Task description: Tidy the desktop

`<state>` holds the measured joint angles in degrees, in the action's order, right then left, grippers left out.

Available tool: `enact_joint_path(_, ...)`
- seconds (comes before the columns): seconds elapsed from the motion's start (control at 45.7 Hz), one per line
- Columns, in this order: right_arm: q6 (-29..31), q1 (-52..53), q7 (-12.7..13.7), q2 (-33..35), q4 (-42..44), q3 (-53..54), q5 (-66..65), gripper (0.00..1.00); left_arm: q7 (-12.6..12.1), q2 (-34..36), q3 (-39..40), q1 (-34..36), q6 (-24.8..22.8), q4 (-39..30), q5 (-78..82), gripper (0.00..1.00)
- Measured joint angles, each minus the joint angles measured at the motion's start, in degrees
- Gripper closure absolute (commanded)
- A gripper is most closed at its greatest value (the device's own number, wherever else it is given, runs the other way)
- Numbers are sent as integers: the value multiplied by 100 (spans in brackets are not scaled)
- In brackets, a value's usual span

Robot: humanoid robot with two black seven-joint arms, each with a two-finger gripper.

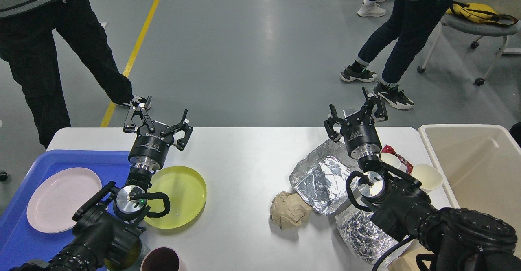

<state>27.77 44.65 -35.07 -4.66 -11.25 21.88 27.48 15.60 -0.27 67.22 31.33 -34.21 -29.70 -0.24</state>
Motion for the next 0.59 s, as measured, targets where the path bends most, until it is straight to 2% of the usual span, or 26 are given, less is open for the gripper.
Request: enact_joint_path(0.591, 0, 0, 0, 0, 0, 0, -2, 0, -7, -35, 7, -4, -95, 35, -55, 3)
